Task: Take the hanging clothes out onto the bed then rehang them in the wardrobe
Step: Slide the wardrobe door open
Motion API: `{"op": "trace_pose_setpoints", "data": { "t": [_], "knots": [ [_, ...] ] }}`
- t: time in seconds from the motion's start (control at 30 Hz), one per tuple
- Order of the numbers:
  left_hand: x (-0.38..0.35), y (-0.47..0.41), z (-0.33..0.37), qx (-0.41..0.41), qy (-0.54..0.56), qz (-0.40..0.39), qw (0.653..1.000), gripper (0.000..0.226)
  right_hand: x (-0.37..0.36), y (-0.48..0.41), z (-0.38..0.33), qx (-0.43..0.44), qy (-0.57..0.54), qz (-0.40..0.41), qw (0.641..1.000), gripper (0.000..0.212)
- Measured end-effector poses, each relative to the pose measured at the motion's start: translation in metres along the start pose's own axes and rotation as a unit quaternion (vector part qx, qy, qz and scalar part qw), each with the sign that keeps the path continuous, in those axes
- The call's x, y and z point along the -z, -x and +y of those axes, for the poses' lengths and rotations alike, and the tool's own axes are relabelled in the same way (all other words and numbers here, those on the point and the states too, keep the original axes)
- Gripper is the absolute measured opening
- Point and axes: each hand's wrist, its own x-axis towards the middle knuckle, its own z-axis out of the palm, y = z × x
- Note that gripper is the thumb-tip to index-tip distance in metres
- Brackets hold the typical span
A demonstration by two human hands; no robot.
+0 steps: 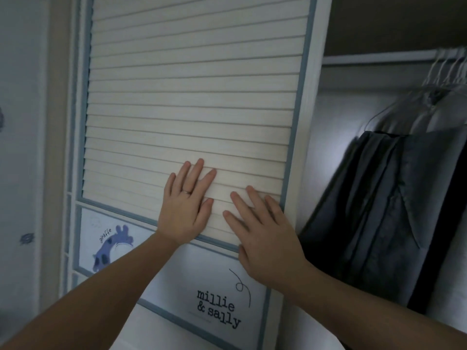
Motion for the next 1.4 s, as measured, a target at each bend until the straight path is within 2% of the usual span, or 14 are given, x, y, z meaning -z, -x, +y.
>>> {"op": "trace_pose_setpoints", "data": {
  "t": [0.23, 0.4, 0.57, 0.77, 1.07, 1.13, 1.2, 1.3, 1.4],
  "knots": [
    [0.003, 0.021, -0.026, 0.159, 0.035, -0.034, 0.986, 0.058, -0.017, -0.026, -0.015, 0.061, -0.004, 0.023, 0.998, 0.056],
    [0.001, 0.029, -0.042, 0.23, 0.063, -0.02, 0.971, 0.057, -0.04, -0.034, -0.026, 0.091, -0.022, 0.076, 0.993, 0.052],
    [-0.005, 0.033, -0.049, 0.323, 0.107, -0.004, 0.94, 0.063, -0.062, -0.036, -0.037, 0.116, -0.02, 0.118, 0.986, 0.052],
    [-0.01, 0.036, -0.051, 0.323, 0.095, 0.006, 0.942, 0.064, -0.076, -0.041, -0.038, 0.113, -0.037, 0.163, 0.979, 0.05],
    [-0.003, 0.033, -0.049, 0.333, 0.077, -0.026, 0.94, 0.066, -0.063, -0.038, -0.036, 0.12, -0.038, 0.106, 0.986, 0.052],
    [0.007, 0.029, -0.042, 0.352, 0.063, -0.04, 0.933, 0.067, -0.051, -0.034, -0.032, 0.135, -0.058, 0.097, 0.984, 0.055],
    [0.022, 0.021, -0.028, 0.355, 0.058, -0.017, 0.933, 0.067, -0.036, -0.029, -0.027, 0.149, -0.108, 0.104, 0.977, 0.057],
    [0.045, -0.002, 0.006, 0.259, 0.072, 0.044, 0.962, 0.064, -0.001, -0.019, -0.007, 0.175, -0.169, 0.139, 0.96, 0.058],
    [0.059, -0.036, 0.056, 0.128, 0.104, 0.061, 0.984, 0.058, 0.039, -0.003, 0.031, 0.169, -0.184, 0.167, 0.954, 0.059]
  ]
}}
